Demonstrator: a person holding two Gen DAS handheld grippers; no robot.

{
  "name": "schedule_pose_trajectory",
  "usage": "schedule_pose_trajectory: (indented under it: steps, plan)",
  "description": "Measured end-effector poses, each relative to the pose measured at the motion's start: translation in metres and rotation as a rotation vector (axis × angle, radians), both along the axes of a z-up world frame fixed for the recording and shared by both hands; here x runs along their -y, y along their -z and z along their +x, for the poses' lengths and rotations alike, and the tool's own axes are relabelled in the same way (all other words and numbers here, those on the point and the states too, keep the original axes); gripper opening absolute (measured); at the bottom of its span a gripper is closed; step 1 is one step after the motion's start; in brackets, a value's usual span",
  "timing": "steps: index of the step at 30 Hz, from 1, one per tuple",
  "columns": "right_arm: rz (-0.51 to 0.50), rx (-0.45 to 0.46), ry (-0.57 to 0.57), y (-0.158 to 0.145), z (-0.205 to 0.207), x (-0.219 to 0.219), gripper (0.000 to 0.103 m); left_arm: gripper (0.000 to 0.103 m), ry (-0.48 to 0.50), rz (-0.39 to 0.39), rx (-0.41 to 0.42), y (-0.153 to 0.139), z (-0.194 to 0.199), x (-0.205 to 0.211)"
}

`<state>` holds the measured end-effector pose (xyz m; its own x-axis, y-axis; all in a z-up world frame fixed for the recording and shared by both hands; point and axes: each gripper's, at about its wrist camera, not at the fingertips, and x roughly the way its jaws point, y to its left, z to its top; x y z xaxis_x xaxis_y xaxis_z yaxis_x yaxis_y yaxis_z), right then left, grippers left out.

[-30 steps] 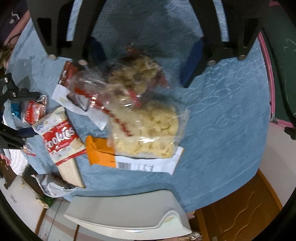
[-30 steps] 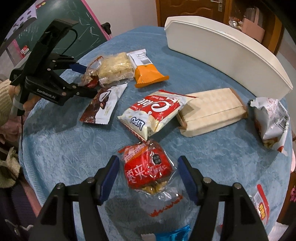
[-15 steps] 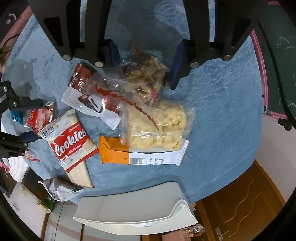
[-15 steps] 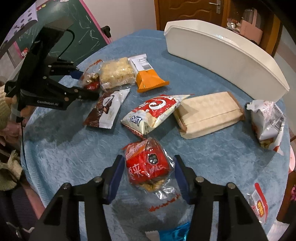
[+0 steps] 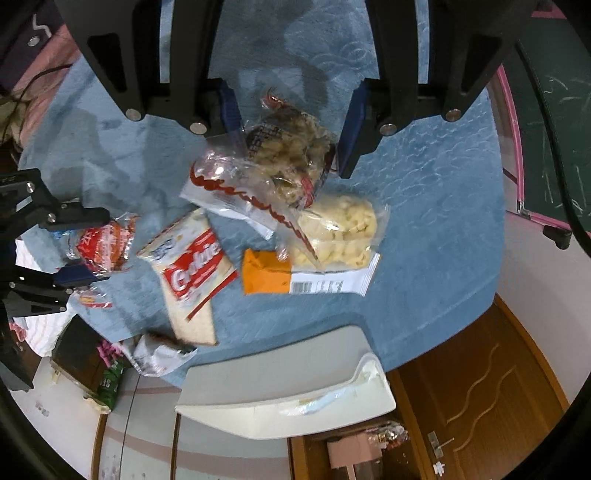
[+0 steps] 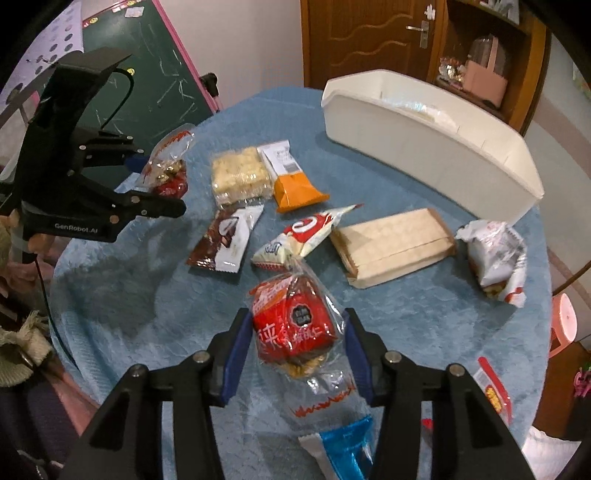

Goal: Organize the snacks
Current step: 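Grasp the clear nut bag with the left tool while the right tool grasps the red packet, then carry both bags into the white bin and open both tools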

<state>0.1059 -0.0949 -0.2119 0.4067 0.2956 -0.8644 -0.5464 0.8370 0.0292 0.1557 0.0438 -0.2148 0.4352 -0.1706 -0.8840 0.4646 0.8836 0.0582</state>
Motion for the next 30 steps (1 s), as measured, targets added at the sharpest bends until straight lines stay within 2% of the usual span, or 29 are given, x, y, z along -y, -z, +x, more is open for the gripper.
schedule_pose_trajectory:
  steps: [8, 15, 24, 30]
  plan:
    - [-0.004, 0.077, 0.016, -0.03, -0.009, 0.003, 0.049, 0.046, 0.01, -0.03, 0.049, -0.038, -0.018, 0.007]
    - [-0.041, 0.182, 0.048, -0.069, 0.001, 0.007, 0.049, 0.046, 0.005, -0.063, 0.103, -0.076, -0.013, 0.015]
    - [-0.03, 0.318, 0.221, -0.146, 0.062, 0.031, 0.049, 0.046, -0.072, -0.091, 0.206, -0.14, 0.046, 0.028]
    - [0.017, 0.388, 0.379, -0.189, 0.114, 0.054, 0.049, 0.047, -0.113, -0.1, 0.278, -0.165, 0.093, 0.048]
